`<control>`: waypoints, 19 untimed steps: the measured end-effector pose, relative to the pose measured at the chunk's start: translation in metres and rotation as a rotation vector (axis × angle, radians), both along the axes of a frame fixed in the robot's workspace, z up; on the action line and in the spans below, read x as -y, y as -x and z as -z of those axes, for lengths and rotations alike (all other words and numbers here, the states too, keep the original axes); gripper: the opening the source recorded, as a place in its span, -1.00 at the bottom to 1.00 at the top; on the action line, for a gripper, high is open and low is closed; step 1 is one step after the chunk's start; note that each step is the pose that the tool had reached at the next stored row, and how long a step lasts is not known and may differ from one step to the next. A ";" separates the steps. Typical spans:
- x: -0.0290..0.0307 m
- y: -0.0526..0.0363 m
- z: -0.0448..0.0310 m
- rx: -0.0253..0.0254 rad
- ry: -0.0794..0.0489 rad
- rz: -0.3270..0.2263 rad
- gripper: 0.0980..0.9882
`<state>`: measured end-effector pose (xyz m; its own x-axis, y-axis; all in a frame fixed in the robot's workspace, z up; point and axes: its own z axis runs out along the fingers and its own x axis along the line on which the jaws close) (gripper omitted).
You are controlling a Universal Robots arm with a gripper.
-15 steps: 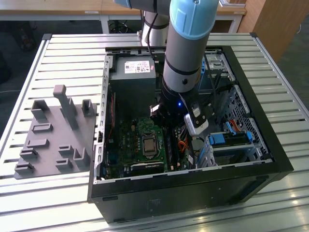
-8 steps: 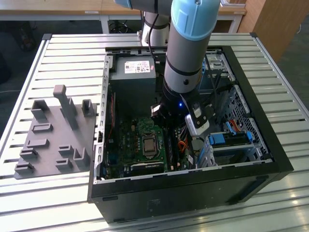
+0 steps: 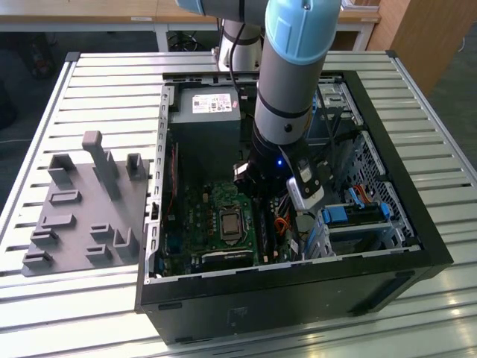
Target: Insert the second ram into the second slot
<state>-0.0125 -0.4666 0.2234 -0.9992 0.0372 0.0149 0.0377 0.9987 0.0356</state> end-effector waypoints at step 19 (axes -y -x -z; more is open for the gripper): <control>0.0005 -0.0003 0.0046 -0.0027 0.001 -0.001 -0.91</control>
<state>-0.0122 -0.4671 0.2188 -0.9992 0.0361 0.0176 0.0367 0.9987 0.0349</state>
